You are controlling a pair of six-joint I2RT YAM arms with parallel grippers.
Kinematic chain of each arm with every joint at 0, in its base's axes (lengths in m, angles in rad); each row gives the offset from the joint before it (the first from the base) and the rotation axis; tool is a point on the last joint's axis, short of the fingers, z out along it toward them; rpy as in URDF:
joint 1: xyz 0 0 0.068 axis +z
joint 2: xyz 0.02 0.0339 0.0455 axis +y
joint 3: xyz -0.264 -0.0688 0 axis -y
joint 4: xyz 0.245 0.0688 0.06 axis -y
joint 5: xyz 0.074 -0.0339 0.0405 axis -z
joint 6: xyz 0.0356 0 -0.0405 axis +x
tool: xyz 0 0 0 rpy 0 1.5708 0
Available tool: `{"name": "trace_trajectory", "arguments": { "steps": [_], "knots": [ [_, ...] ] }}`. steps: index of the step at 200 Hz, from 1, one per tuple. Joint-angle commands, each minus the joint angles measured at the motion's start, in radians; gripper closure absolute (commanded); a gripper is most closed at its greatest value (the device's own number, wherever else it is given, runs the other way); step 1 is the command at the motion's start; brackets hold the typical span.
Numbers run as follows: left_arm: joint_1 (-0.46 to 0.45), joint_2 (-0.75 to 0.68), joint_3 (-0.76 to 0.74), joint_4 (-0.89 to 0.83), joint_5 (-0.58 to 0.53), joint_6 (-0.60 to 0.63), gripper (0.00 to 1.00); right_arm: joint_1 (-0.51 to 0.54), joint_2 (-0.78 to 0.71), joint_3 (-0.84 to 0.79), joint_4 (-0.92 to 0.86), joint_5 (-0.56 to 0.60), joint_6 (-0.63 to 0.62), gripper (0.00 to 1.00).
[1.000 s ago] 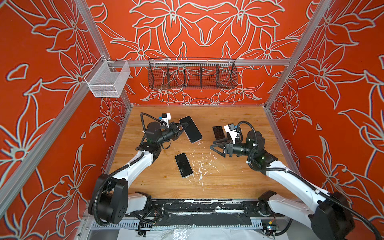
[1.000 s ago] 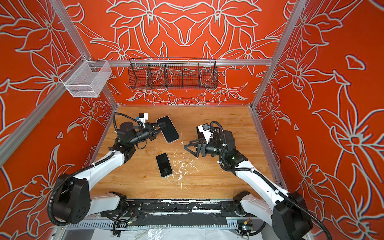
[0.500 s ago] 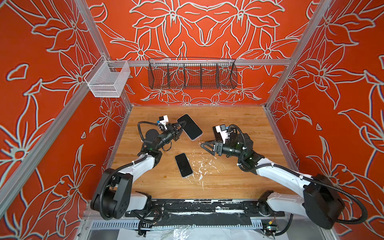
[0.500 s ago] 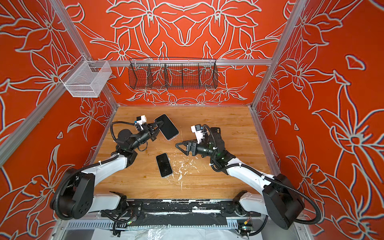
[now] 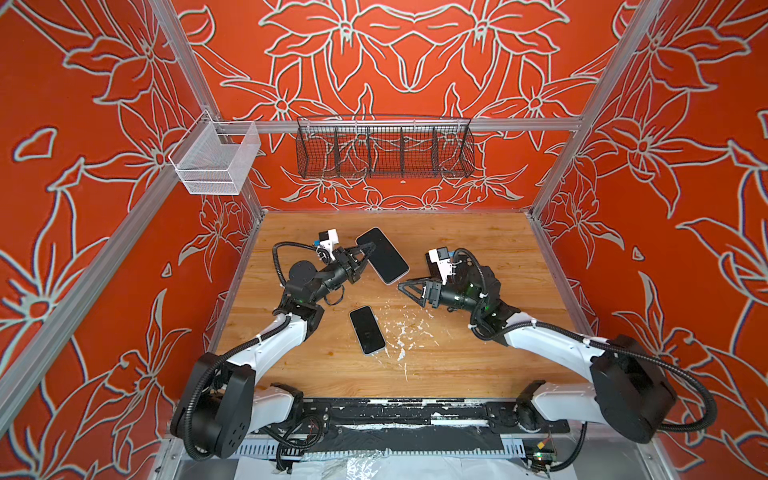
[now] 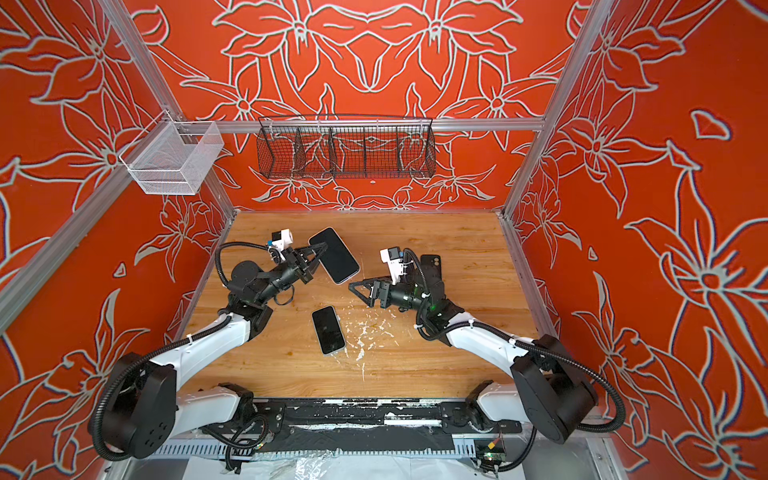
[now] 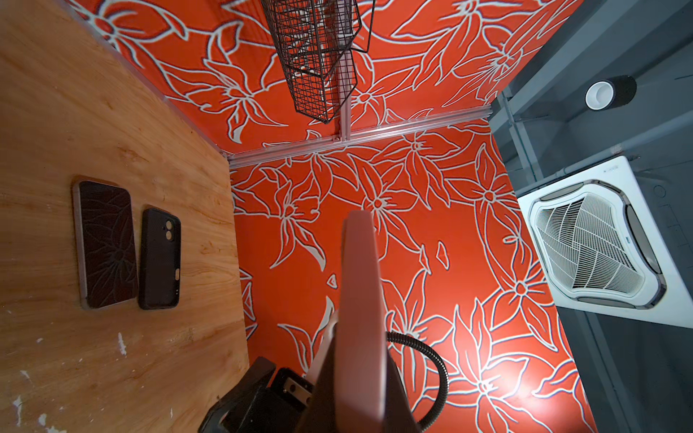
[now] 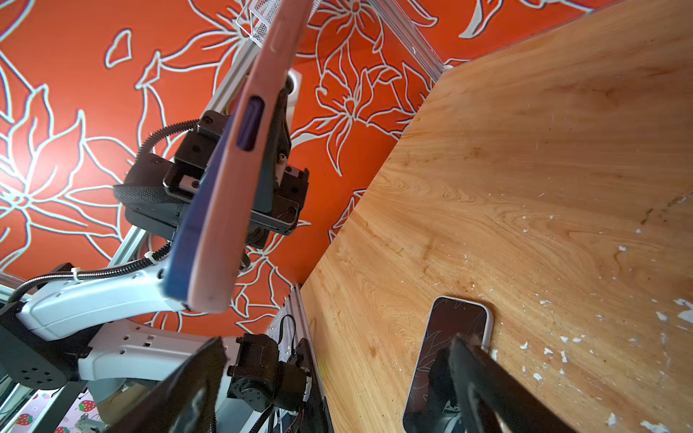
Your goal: Take the phone out of the phone case
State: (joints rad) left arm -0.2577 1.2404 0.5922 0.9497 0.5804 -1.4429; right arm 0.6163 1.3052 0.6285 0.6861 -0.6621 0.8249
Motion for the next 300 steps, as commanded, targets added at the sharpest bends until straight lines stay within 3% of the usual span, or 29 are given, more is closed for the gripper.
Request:
{"name": "trace_trajectory", "arguments": {
  "steps": [1, 212, 300],
  "knots": [
    [-0.006, -0.030, 0.015, 0.044, -0.001, 0.009, 1.00, 0.006, 0.002, 0.039, 0.056, -0.008, 0.013, 0.05],
    [-0.044, -0.054, 0.054, 0.046, -0.002, -0.028, 1.00, 0.008, 0.039, 0.038, 0.090, -0.010, -0.004, 0.05],
    [-0.056, -0.065, 0.083, 0.045, 0.002, -0.046, 1.00, 0.008, 0.026, -0.018, 0.080, 0.051, -0.068, 0.05]
  ]
}}
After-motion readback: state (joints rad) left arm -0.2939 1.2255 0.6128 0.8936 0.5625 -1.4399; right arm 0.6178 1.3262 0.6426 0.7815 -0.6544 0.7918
